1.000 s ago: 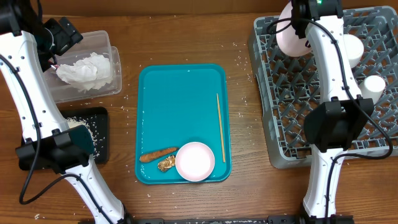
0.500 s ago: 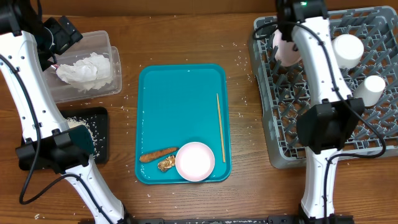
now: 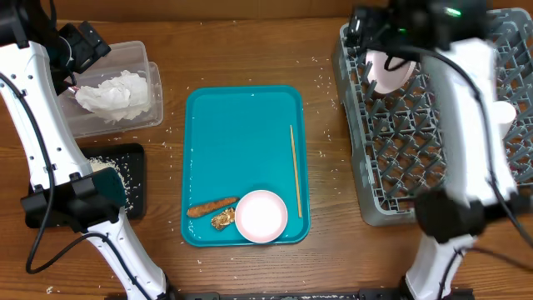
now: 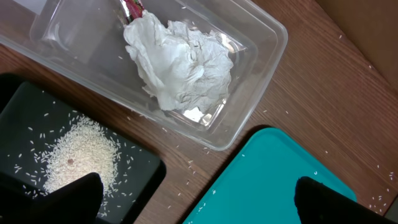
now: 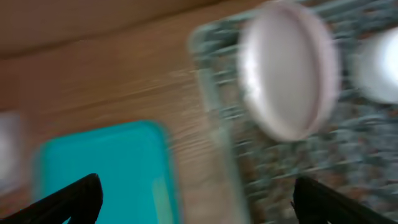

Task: Sort waste into correct bins and load items into the dishwasher
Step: 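Stand the plate upright in the rack and open the right gripper, then move the right gripper to the wooden chopstick and grasp it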

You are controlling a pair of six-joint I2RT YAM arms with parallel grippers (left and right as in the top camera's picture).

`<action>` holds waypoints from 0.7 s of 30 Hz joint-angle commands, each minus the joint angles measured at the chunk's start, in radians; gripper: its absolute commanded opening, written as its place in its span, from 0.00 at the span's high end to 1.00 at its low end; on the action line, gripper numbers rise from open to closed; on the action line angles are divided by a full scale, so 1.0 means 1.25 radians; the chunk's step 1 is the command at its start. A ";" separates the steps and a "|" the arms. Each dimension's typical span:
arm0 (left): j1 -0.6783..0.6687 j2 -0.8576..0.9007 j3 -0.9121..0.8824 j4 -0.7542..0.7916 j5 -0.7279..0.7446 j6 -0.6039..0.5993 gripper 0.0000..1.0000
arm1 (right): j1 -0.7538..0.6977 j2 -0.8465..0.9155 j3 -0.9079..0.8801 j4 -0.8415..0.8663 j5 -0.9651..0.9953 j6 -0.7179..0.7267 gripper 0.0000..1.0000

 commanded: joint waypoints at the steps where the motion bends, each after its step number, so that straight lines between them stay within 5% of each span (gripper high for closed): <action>1: -0.003 0.001 0.003 0.000 0.009 0.012 0.00 | 0.011 -0.060 0.023 -0.034 -0.366 -0.042 0.00; 11: -0.003 0.002 0.003 -0.010 0.073 0.012 0.00 | 0.151 -0.050 -0.110 -0.104 -0.205 -0.094 0.04; 18: -0.003 0.002 0.003 -0.010 0.074 0.012 0.00 | 0.225 -0.047 -0.352 0.067 -0.113 -0.026 0.05; 21: -0.003 0.002 0.003 -0.010 0.074 0.013 0.00 | 0.235 -0.046 -0.509 0.190 -0.107 0.019 0.15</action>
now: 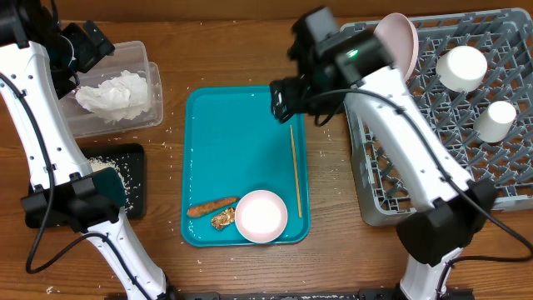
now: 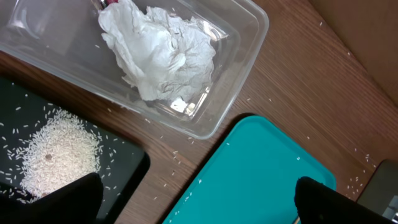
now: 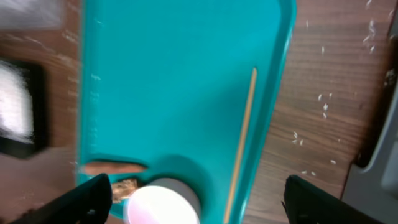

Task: Sort waste into correct bins and load items into the dishwasher
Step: 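Move the right gripper to the wooden chopstick and grasp it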

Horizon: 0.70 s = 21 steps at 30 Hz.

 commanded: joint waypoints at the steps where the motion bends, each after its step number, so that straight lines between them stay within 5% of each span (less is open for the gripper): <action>1: -0.003 0.002 0.003 -0.002 0.012 0.013 0.00 | 0.004 0.001 -0.148 0.090 0.037 0.065 0.17; 7: -0.003 0.002 0.003 -0.002 0.011 0.013 0.00 | 0.004 0.031 -0.309 0.195 0.033 0.071 0.25; 14: -0.003 0.002 0.003 -0.002 0.011 0.013 0.00 | 0.009 0.067 -0.334 0.214 0.034 0.065 0.44; 21: -0.003 0.002 0.003 -0.002 0.008 0.013 0.00 | 0.054 0.083 -0.334 0.269 0.046 0.066 0.46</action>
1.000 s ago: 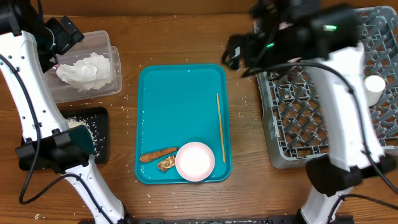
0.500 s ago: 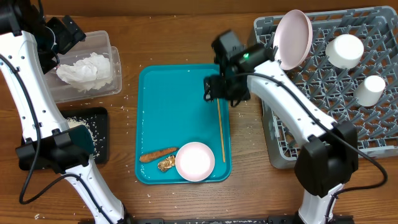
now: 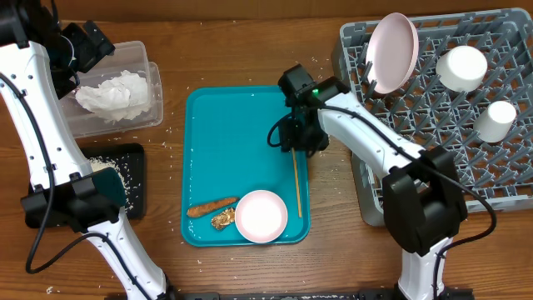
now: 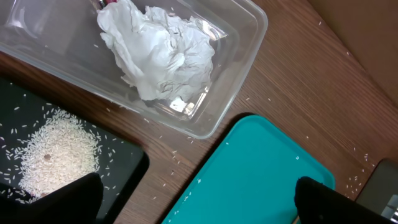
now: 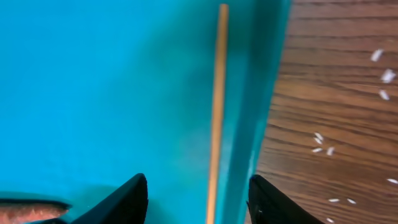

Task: Sort waste into correct bins and load items into the dishwasher
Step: 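Move the right gripper to the wooden chopstick and grasp it, then lift the chopstick and drop it into the dish rack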

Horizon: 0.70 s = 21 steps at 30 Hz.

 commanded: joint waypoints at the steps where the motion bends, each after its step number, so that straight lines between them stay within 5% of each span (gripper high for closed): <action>1: -0.003 0.002 0.003 -0.001 0.005 0.013 0.00 | 0.035 0.019 0.000 0.020 0.020 0.003 0.46; 7: -0.003 0.002 0.003 -0.001 0.005 0.013 0.00 | 0.076 0.048 -0.008 0.038 0.160 0.071 0.46; 21: -0.003 0.002 0.003 0.000 0.003 0.013 0.00 | 0.079 0.075 -0.009 0.083 0.204 0.063 0.45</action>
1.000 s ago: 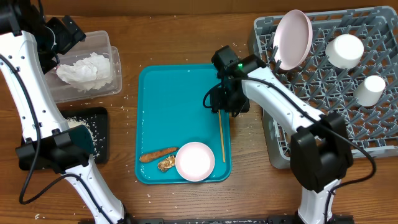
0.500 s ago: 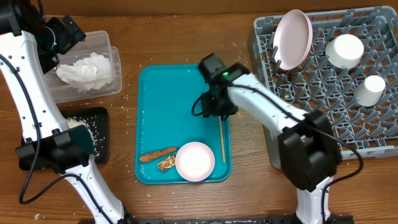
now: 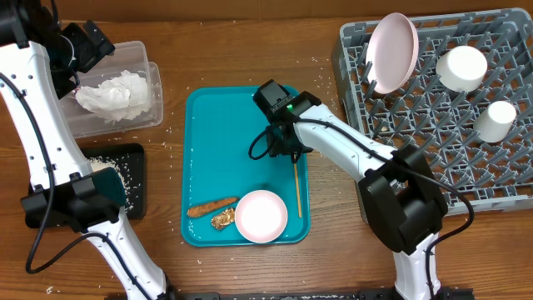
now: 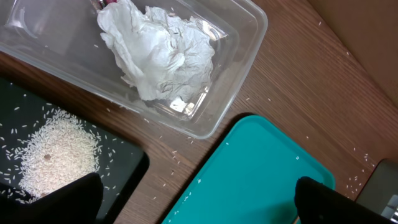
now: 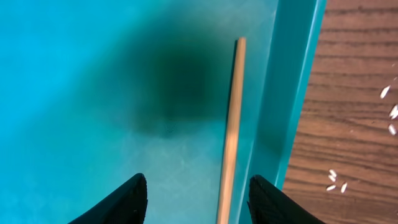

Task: Sort waste into correct bins and load items into the dishwasher
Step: 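Lift the chopstick and drop it into the dish rack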

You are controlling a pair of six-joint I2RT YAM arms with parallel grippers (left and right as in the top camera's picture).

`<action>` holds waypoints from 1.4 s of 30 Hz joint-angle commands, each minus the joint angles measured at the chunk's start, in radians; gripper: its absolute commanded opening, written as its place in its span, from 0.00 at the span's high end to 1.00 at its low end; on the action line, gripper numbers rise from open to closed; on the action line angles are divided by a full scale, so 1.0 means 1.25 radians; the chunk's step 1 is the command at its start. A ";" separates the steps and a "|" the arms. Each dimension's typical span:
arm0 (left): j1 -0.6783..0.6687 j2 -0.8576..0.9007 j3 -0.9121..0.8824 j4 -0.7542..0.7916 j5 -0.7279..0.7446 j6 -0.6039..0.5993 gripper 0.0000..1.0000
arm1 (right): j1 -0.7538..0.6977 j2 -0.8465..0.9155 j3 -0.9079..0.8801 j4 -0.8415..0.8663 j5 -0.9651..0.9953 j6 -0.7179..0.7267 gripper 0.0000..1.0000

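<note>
A teal tray (image 3: 225, 125) holds a wooden chopstick (image 3: 296, 185) along its right side, a white bowl (image 3: 261, 215) and brown food scraps (image 3: 211, 208) at the front. My right gripper (image 3: 281, 143) is open low over the tray; in the right wrist view the chopstick (image 5: 231, 124) lies between its fingertips (image 5: 134, 198), nearer the right one. The grey dishwasher rack (image 3: 433, 158) at the right carries a pink plate (image 3: 391, 52) and two white cups (image 3: 462, 67). My left gripper (image 4: 193, 199) is open high above the tray's left corner.
A clear bin (image 3: 117, 92) with crumpled white paper (image 4: 161, 56) sits at the far left. A black bin (image 4: 62, 155) with rice stands in front of it. Rice grains are scattered on the wooden table (image 3: 329, 250).
My right gripper has shifted slightly toward the tray's far end and left, so the chopstick's far end now shows between its fingers. The left arm has not moved.
My right gripper was over the rack beside the pink plate standing in it. Then it was open over the tray's far right part. Then it was low over the chopstick, and it still hovers there, open.
</note>
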 commanded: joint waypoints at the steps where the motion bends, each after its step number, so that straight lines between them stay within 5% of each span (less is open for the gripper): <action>1: -0.003 0.002 0.003 0.000 0.003 0.013 0.00 | -0.002 0.030 -0.005 0.005 0.018 0.001 0.45; 11: -0.003 0.002 0.003 0.000 0.003 0.013 0.00 | -0.002 0.053 -0.027 0.014 0.015 0.002 0.47; 22: -0.003 0.002 0.003 0.000 0.003 0.013 0.00 | -0.002 0.064 -0.092 0.010 0.028 0.040 0.96; 25: -0.003 0.002 0.003 0.000 0.003 0.013 0.00 | -0.007 0.063 -0.067 -0.018 0.027 0.040 0.96; 35: -0.003 0.002 0.003 0.000 0.003 0.013 0.00 | -0.090 0.062 0.259 -0.251 0.028 0.036 0.96; 42: -0.003 0.002 0.003 0.000 0.003 0.013 0.00 | -0.199 0.063 0.573 -0.374 0.028 -0.073 0.96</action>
